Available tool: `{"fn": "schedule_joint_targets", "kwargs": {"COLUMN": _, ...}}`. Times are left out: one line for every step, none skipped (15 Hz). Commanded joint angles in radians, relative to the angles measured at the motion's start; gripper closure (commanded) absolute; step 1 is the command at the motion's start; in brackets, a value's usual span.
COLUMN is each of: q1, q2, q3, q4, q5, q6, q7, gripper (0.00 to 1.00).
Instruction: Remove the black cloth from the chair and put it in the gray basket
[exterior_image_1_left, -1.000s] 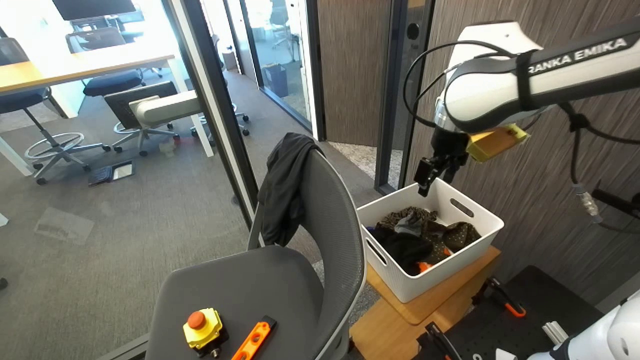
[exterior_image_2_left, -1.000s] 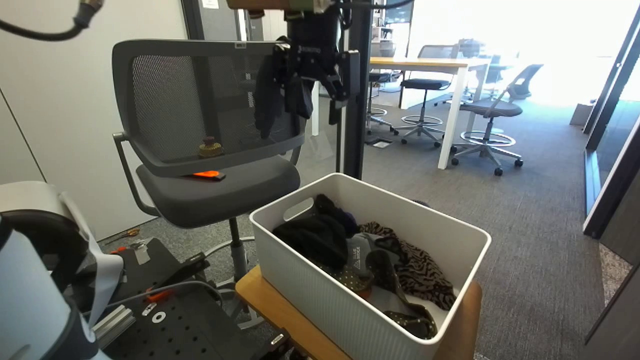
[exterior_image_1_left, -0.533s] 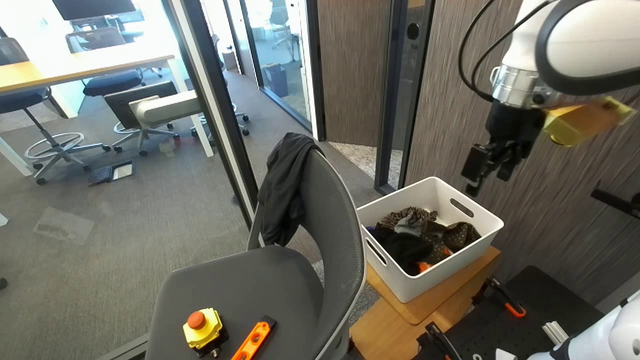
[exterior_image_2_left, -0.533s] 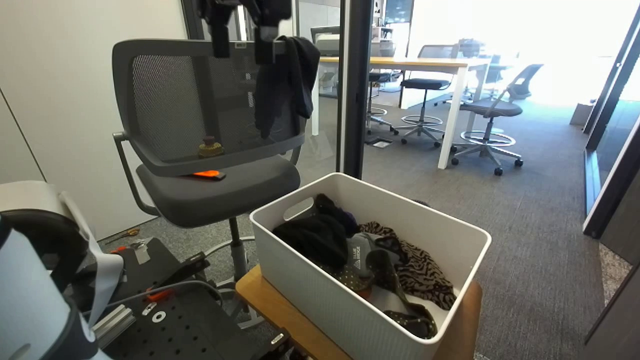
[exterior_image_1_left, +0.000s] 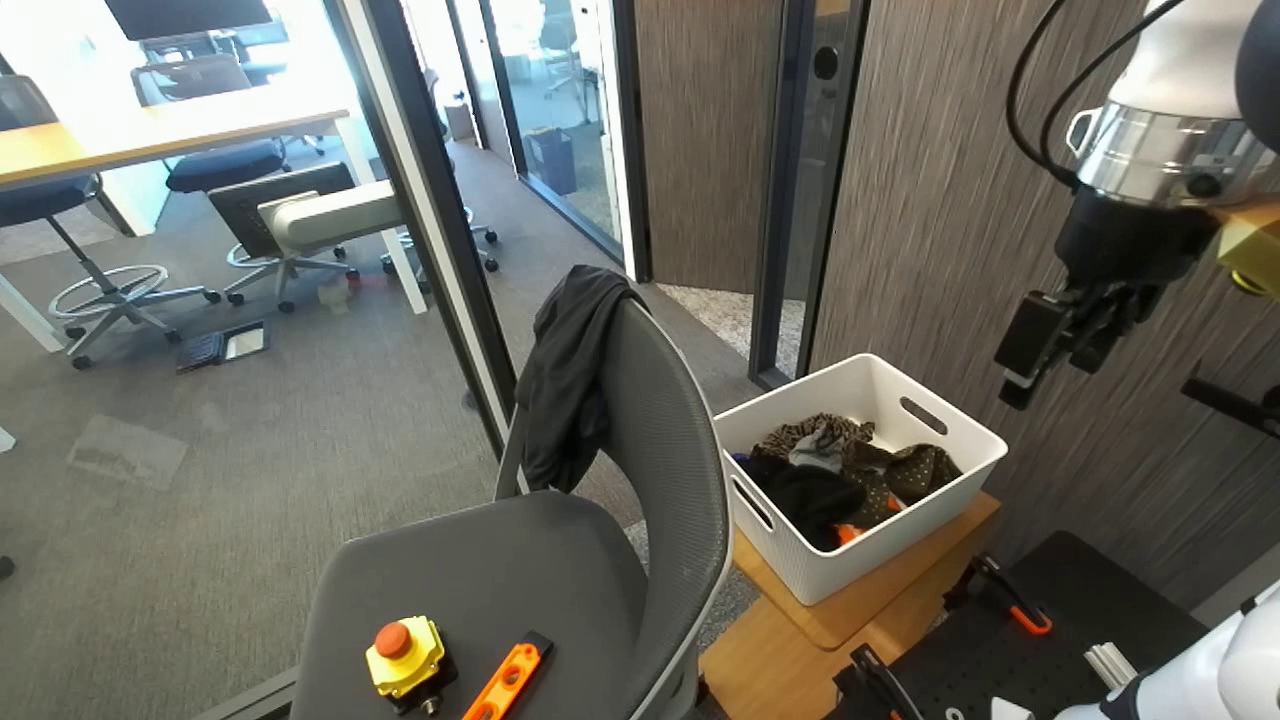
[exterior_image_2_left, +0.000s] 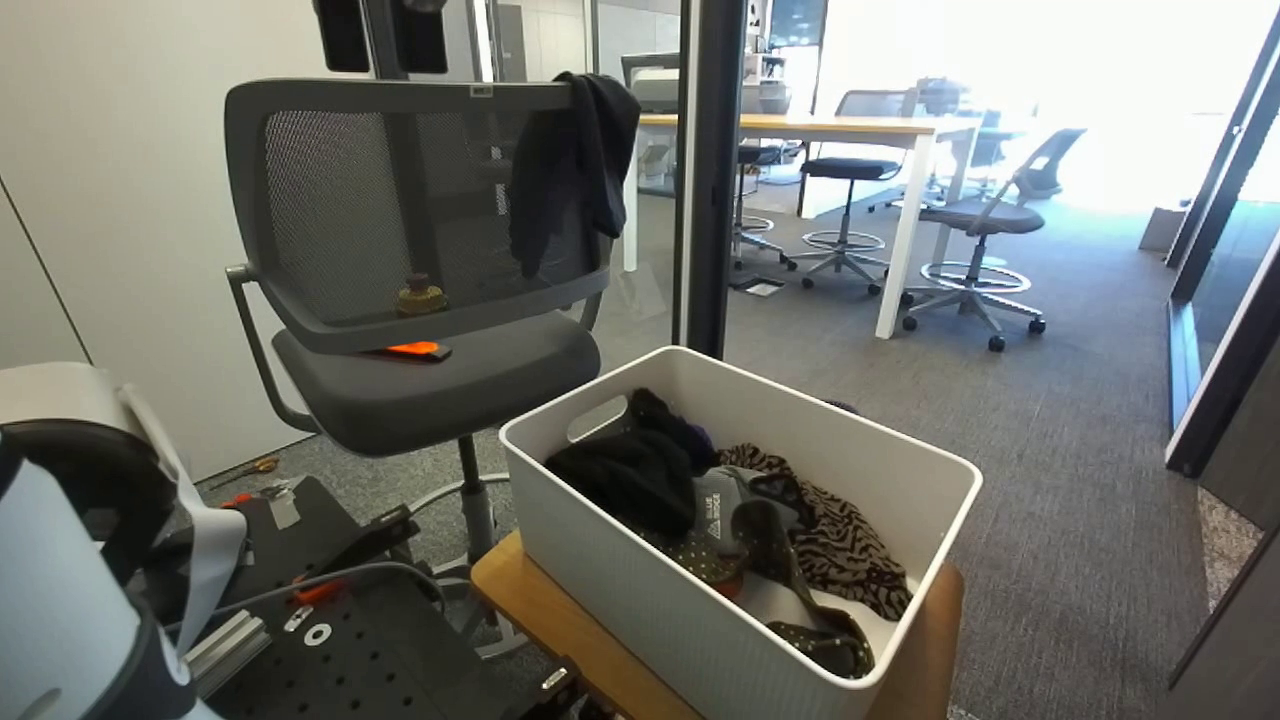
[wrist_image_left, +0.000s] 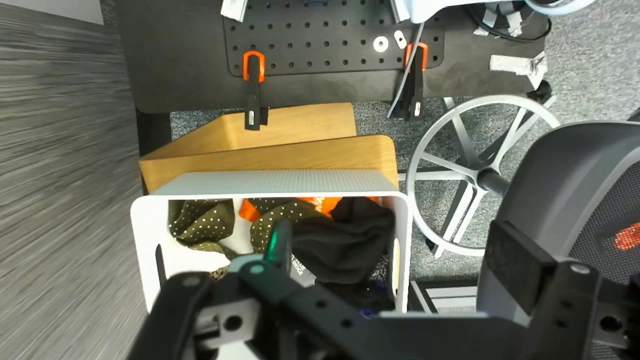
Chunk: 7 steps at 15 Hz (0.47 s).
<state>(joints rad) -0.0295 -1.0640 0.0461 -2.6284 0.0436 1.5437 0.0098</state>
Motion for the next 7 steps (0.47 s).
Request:
{"fn": "schedule_joint_targets", "kwargs": {"q1": 0.012, "q2": 0.005, "q3": -0.002, "q4": -0.006, "q5": -0.017, "q6": 0.015, "q7": 0.005, "gripper": 0.00}}
{"fn": "schedule_joint_targets", "kwargs": {"q1": 0.012, "q2": 0.006, "q3": -0.002, "q4": -0.009, "q5": -0.017, "q6": 0.018, "q7": 0.006, "gripper": 0.00}}
{"fn": "schedule_joint_targets", "kwargs": {"q1": 0.011, "q2": 0.007, "q3": -0.005, "q4": -0.010, "q5": -0.017, "q6": 0.019, "q7": 0.004, "gripper": 0.00}}
{"fn": "schedule_joint_targets", "kwargs": {"q1": 0.010, "q2": 0.005, "q3": -0.006, "q4": -0.012, "q5": -0.015, "q6": 0.022, "q7": 0.006, "gripper": 0.00}}
{"fn": "schedule_joint_targets", "kwargs": {"q1": 0.004, "q2": 0.003, "q3": -0.004, "q4": -0.015, "q5": -0.010, "q6": 0.028, "q7": 0.020, "gripper": 0.00}}
{"fn": "schedule_joint_targets", "kwargs": {"q1": 0.012, "q2": 0.005, "q3": -0.009, "q4": -0.015, "q5": -0.007, "q6": 0.005, "q7": 0.009, "gripper": 0.00}}
{"fn": "schedule_joint_targets", "kwargs": {"q1": 0.012, "q2": 0.005, "q3": -0.009, "q4": -0.016, "q5": -0.007, "q6": 0.008, "q7": 0.010, "gripper": 0.00}}
